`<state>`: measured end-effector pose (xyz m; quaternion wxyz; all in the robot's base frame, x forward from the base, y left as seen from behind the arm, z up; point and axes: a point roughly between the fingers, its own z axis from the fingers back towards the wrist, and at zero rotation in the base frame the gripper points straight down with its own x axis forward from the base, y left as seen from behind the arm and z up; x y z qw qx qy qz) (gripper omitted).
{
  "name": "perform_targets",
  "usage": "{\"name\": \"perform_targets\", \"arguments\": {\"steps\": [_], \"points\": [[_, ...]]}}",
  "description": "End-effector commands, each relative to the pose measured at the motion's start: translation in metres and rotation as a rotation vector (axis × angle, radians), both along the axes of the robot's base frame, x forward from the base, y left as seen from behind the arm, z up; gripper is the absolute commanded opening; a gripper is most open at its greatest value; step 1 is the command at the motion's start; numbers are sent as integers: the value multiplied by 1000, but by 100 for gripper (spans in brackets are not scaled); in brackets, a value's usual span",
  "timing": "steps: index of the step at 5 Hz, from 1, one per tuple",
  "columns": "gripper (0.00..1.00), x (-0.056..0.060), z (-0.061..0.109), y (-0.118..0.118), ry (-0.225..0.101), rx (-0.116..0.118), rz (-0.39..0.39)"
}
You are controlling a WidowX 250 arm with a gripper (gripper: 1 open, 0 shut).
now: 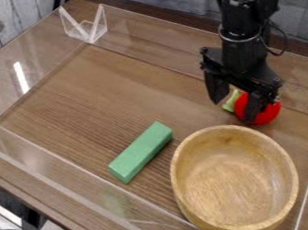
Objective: Move the red fruit to the left
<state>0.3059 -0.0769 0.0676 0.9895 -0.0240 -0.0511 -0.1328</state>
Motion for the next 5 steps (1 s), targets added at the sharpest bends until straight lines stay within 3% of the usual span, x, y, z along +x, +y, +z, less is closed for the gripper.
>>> {"name": "perform_targets", "arguments": {"steps": [1,2,3,5], "points": [[100,15,34,-8,-93,-10,56],[0,20,17,-15,-81,-6,112],[0,24,16,-17,-92,-6,178],[0,26,65,-5,-169,-44,340]]}}
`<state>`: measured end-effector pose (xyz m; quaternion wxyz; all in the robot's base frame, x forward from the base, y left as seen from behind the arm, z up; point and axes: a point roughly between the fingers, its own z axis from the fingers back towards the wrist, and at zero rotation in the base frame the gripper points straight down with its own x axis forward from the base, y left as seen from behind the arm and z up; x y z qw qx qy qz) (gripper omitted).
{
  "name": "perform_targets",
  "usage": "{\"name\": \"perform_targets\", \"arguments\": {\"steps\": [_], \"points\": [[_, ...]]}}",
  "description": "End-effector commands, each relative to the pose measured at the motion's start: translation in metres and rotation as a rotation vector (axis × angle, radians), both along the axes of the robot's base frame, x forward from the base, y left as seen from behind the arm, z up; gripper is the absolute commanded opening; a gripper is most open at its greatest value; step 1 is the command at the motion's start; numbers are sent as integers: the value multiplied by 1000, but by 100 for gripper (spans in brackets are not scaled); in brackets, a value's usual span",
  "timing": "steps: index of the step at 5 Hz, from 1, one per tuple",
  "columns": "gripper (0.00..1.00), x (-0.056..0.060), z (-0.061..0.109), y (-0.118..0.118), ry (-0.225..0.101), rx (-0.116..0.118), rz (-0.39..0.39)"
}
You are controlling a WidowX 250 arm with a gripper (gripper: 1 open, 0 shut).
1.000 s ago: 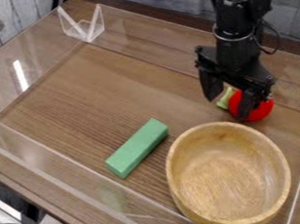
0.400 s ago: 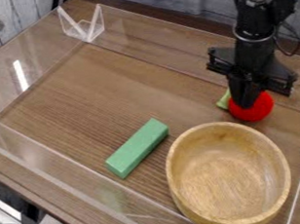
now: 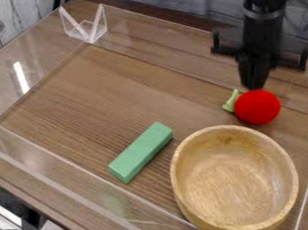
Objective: Move the red fruit to the left
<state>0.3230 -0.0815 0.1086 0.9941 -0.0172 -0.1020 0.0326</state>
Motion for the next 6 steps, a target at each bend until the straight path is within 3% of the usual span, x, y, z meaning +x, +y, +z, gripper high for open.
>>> {"name": "perform_targets", "arguments": {"steps": [1,2,4,6], "points": [[0,9,51,14,-110,-35,91],[100,3,41,1,-95,-28,110],[100,-10,3,-26,-59,-5,28],[100,-3,-20,-33,-27,21,30]]}}
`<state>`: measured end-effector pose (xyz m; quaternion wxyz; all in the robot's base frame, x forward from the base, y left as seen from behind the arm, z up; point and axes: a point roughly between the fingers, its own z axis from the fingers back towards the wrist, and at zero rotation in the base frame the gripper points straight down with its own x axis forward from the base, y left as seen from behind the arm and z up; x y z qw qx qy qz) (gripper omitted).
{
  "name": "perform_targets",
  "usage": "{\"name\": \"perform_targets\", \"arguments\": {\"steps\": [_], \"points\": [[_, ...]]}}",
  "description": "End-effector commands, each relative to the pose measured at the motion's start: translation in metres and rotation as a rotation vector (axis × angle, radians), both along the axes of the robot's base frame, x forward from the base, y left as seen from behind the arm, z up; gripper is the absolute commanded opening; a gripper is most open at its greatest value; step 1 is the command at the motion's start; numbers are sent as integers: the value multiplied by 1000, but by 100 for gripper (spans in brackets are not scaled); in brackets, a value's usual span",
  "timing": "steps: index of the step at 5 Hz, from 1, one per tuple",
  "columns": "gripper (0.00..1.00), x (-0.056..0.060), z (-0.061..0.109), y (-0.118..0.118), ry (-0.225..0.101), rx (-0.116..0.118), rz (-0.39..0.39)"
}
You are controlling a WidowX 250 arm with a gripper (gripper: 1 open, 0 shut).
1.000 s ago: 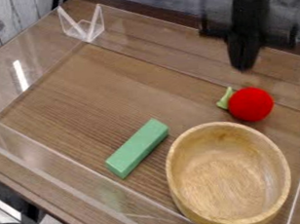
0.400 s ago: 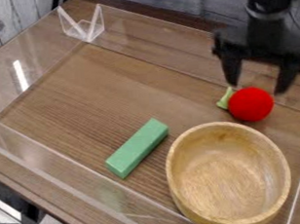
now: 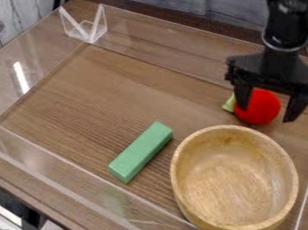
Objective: Move the red fruit to the left
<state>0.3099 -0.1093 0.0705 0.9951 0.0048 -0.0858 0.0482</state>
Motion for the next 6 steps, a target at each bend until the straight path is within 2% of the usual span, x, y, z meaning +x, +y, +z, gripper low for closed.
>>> {"name": "perform_targets", "arguments": {"steps": [1,2,3,5,6], "points": [[100,13,2,-3,-54,-10,-19],[0,13,-11,-2,-48,-3,-33],[0,12,-15,0,-49,-6,-52],[0,11,46,1,-118,-51,11],[0,19,85,36,-165,-72,37]]}}
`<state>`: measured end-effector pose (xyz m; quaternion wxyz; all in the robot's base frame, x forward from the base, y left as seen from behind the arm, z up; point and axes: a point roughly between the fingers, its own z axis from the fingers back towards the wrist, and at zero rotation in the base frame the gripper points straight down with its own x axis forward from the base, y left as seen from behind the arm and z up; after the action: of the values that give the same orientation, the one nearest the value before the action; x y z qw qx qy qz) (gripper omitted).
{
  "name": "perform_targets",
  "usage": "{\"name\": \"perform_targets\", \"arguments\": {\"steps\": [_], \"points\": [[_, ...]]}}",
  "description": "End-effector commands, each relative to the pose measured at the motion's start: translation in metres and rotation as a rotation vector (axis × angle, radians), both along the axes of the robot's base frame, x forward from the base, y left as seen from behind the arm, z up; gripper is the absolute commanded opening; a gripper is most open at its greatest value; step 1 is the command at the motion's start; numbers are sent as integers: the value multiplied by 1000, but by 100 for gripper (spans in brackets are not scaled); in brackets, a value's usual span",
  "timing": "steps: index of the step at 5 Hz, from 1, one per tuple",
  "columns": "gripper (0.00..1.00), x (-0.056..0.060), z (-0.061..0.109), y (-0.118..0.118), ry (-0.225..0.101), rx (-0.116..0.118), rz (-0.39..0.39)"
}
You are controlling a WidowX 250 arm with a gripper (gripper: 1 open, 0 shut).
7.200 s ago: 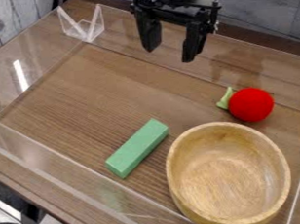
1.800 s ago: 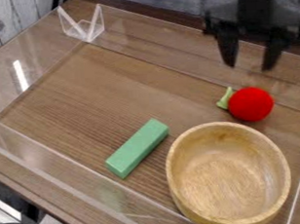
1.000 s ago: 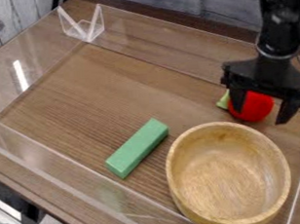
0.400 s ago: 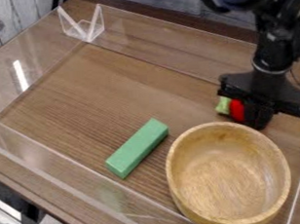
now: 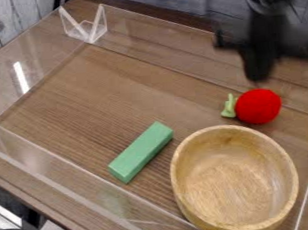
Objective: Move the red fruit to the left
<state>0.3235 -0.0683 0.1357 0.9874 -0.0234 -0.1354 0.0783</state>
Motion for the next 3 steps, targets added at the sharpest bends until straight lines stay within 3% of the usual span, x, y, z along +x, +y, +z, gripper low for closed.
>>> {"name": "perform_targets", "arguments": {"steps": [1,2,3], "points": [[0,9,19,12,-56,-16,-30],[100,3,3,1,-34,-4,-9],[100,-2,-15,-11,-15,10,10]]}}
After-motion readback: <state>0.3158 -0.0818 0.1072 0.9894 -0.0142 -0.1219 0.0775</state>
